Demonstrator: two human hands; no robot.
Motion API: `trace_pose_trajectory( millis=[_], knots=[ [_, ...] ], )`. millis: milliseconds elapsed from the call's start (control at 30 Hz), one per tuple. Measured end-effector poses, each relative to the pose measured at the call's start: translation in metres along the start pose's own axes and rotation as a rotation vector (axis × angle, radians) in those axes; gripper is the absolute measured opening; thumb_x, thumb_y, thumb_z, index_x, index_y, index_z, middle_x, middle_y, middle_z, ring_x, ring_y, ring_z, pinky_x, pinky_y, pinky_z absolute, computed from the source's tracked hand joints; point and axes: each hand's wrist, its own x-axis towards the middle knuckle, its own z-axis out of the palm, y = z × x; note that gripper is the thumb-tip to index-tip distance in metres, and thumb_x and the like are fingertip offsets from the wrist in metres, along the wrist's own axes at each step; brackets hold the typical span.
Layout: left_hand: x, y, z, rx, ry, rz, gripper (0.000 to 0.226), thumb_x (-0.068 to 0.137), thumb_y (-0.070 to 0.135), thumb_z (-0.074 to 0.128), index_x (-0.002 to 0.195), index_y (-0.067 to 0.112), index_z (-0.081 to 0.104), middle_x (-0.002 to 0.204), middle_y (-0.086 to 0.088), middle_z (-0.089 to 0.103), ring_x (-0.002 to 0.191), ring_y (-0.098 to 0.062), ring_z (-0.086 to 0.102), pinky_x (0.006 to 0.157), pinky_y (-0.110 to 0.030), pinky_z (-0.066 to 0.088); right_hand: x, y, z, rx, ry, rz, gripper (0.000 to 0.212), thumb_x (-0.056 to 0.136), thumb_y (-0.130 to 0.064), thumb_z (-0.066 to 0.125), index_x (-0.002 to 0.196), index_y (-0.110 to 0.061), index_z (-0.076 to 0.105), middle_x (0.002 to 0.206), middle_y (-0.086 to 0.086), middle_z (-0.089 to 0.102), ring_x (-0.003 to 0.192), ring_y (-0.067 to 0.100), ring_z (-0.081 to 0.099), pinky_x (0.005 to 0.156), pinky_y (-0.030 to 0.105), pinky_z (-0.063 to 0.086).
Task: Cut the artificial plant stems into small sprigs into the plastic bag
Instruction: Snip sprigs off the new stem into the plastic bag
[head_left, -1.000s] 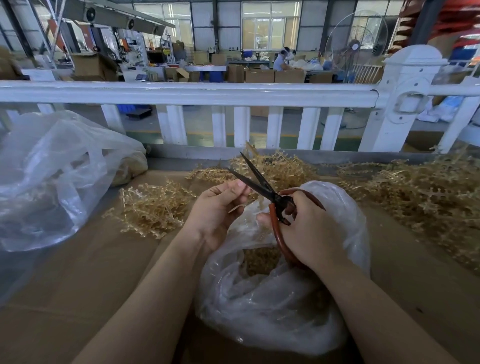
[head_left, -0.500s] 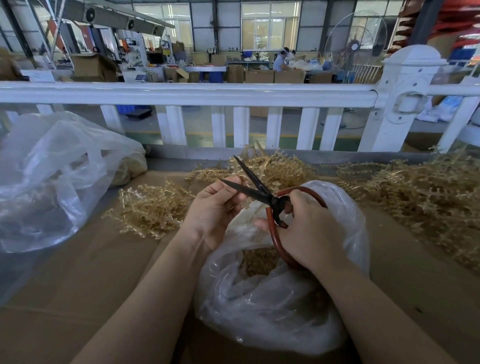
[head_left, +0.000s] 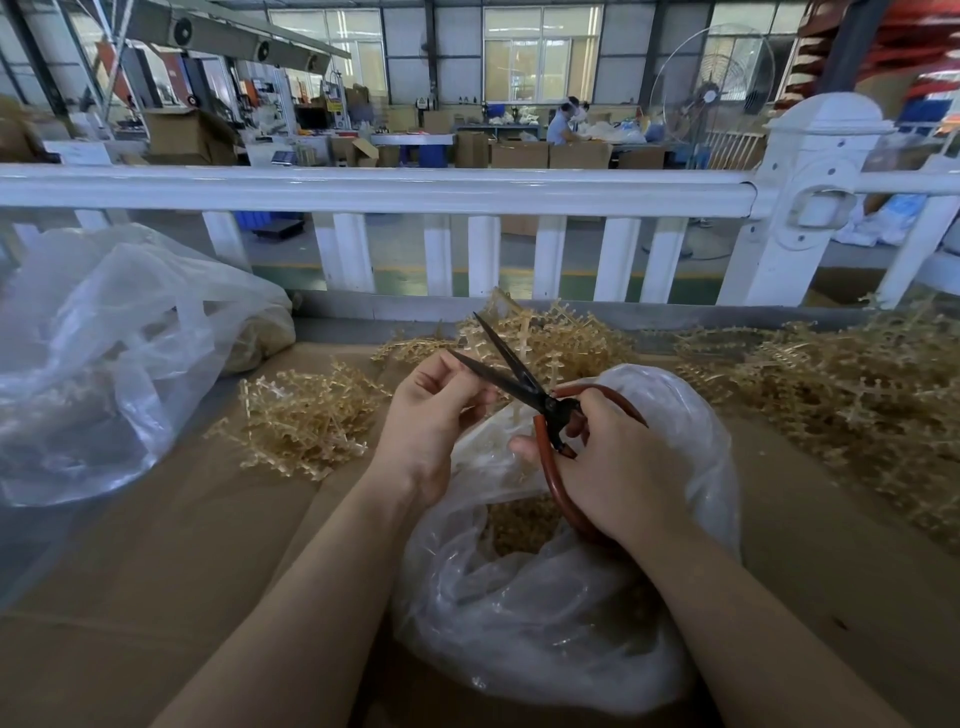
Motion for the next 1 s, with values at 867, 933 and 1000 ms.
trace_pose_trajectory(
  millis=[867, 933, 1000],
  knots=[
    [-0.0023, -0.0015, 0.0029, 0.011, -0.135, -0.051, 0.020, 0.086, -0.012, 0.058, 0.079, 0.004, 0.068, 0.075, -0.013, 0.070, 0.067, -0.020, 0.066, 0.070, -0.027, 0.057, 0.0006, 0.0000, -0.0004, -0.117, 0.077, -0.029, 0.061, 0.070, -0.089, 0.047, 0.087, -0.031, 0.050, 0.078, -0.018, 0.055, 0.070, 0.001, 0.053, 0.055, 0.017, 0.040],
    [-0.0026, -0.0008, 0.0027, 0.007, -0.138, -0.055, 0.021, 0.086, -0.011, 0.058, 0.079, 0.005, 0.069, 0.075, -0.013, 0.071, 0.068, -0.019, 0.068, 0.071, -0.027, 0.058, 0.0005, 0.0001, -0.0010, -0.123, 0.082, -0.031, 0.061, 0.070, -0.090, 0.046, 0.087, -0.032, 0.050, 0.078, -0.018, 0.055, 0.069, 0.000, 0.052, 0.054, 0.014, 0.036],
    [-0.0029, -0.0006, 0.0030, 0.008, -0.135, -0.059, 0.019, 0.086, -0.011, 0.058, 0.080, 0.004, 0.068, 0.075, -0.012, 0.071, 0.068, -0.019, 0.068, 0.071, -0.027, 0.058, 0.0004, 0.0004, -0.0009, -0.131, 0.088, -0.035, 0.059, 0.071, -0.089, 0.047, 0.086, -0.032, 0.049, 0.077, -0.019, 0.055, 0.068, 0.000, 0.052, 0.054, 0.014, 0.035]
  ],
)
